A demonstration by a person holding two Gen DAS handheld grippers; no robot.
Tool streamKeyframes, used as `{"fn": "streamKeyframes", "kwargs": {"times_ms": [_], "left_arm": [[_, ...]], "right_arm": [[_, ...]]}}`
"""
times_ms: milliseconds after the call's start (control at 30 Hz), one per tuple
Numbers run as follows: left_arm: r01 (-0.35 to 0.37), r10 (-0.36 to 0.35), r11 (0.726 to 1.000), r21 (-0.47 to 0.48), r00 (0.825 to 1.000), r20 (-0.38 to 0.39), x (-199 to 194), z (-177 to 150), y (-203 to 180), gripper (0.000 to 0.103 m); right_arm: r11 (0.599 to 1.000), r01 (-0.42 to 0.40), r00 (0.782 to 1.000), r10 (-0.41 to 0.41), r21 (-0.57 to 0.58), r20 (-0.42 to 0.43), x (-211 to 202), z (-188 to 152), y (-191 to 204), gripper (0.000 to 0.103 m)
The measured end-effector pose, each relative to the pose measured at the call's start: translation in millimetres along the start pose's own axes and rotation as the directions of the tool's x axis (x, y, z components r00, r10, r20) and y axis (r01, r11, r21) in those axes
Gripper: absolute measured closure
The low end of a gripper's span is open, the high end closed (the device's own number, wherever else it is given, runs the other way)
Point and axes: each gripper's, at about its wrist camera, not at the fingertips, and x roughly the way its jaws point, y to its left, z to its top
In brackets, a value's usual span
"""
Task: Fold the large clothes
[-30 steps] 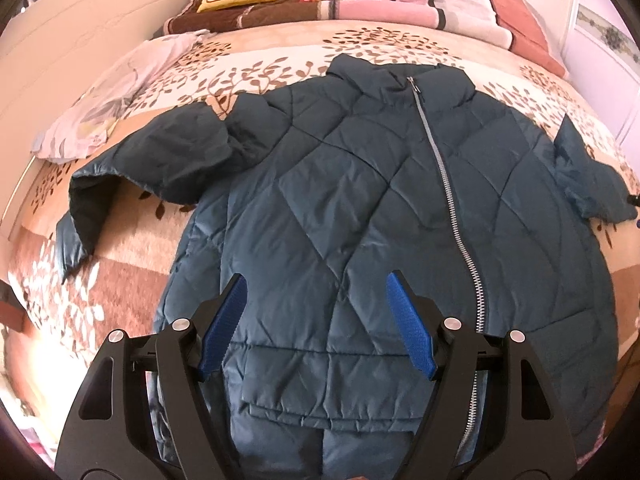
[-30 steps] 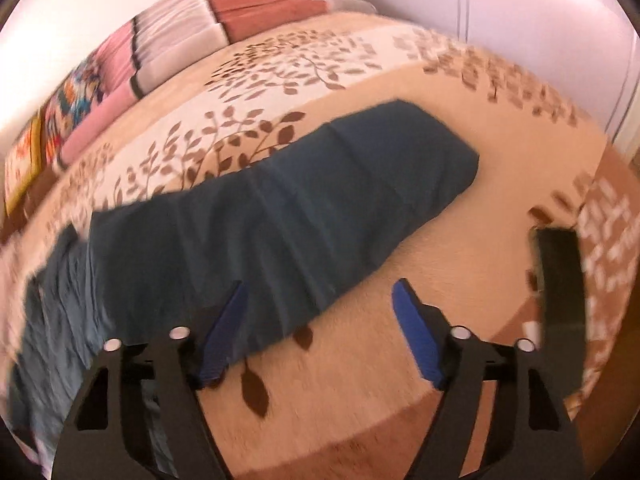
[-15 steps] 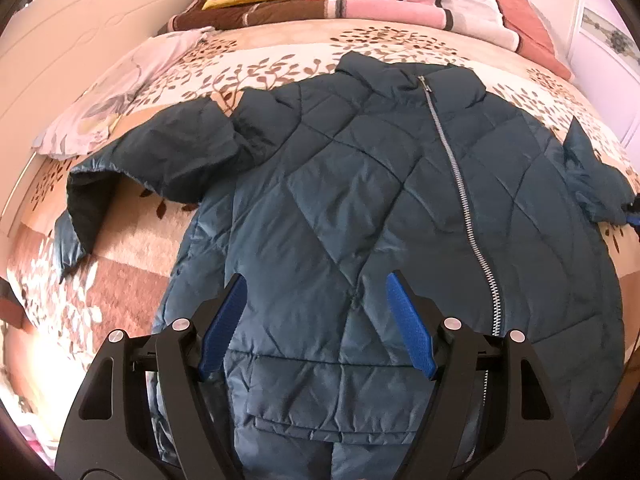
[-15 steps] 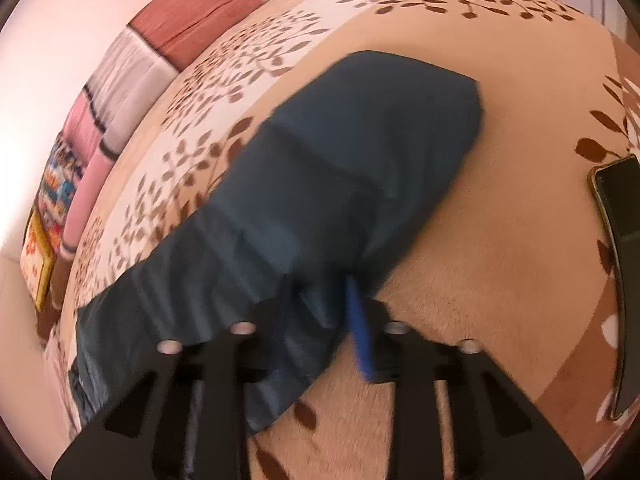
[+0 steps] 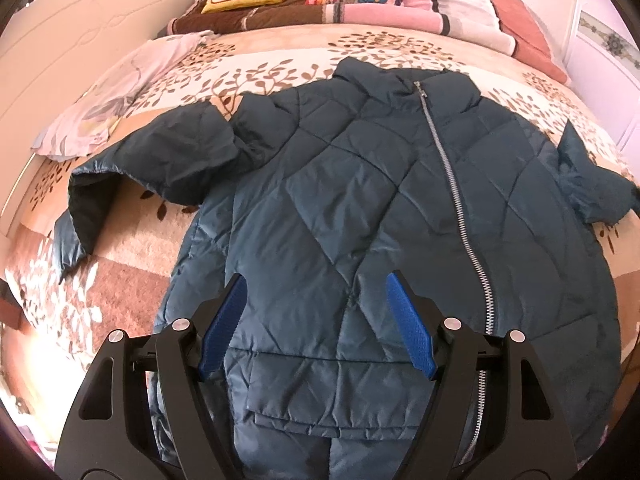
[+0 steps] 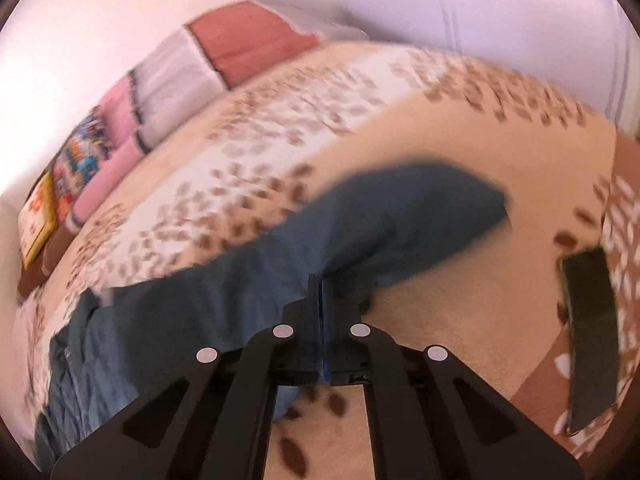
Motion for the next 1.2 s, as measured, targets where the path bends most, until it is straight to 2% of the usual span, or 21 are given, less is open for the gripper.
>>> {"fn": "streamKeyframes", "kwargs": {"times_ms": [167,333,533,733,833,900,967,1100,1167,1200], "left_arm": [[0.02,-0.019,1.0,-0.019,0.999,0.028,-11.2,-4.4,8.8,0.031],[0.038,-0.035,0.998,-0.054,0.998,0.061,-22.2,-9.2,27.7,0.031],[0.05,-0.041,0.993,-0.104,0.995,0.091,-28.0,-15.9,54.3,0.031],[0.059,-0.043,0.985,-0.16,0.994,0.103,-27.2,-24.7,81.5,0.031],[0.06,-0.042,0.982,-0.178,0.994,0.101,-26.1,-28.2,91.3,0.031],[0.057,-0.039,0.981,-0.184,0.994,0.1,-25.9,-30.4,95.8,0.031],[0.054,-0.036,0.981,-0.189,0.995,0.098,-24.7,-31.8,99.1,0.031],[0.05,-0.032,0.978,-0.201,0.995,0.089,-21.7,-33.9,102.1,0.031],[0.049,-0.032,0.978,-0.202,0.996,0.086,-21.3,-35.0,102.1,0.031],[0.048,-0.031,0.979,-0.2,0.996,0.084,-20.7,-35.3,102.1,0.031]], "right_arm": [[0.981,-0.095,0.991,0.109,-0.171,0.072,-45.5,3.0,63.0,0.101],[0.912,-0.197,0.97,0.235,-0.36,0.065,-83.7,-16.2,143.6,0.101],[0.786,-0.297,0.943,0.331,-0.543,-0.037,-95.3,-71.5,236.7,0.101],[0.65,-0.357,0.926,0.339,-0.671,-0.165,-87.4,-145.1,310.4,0.101],[0.606,-0.396,0.914,0.332,-0.69,-0.234,-80.6,-180.9,334.0,0.101],[0.597,-0.413,0.909,0.323,-0.688,-0.265,-75.7,-197.6,340.7,0.101],[0.59,-0.45,0.893,0.297,-0.67,-0.338,-62.0,-214.5,346.4,0.101],[0.601,-0.48,0.873,0.254,-0.639,-0.417,-40.1,-237.5,344.7,0.101],[0.612,-0.507,0.849,0.231,-0.607,-0.476,-31.0,-244.0,340.7,0.101],[0.631,-0.528,0.827,0.23,-0.568,-0.514,-27.1,-244.1,337.4,0.101]]}}
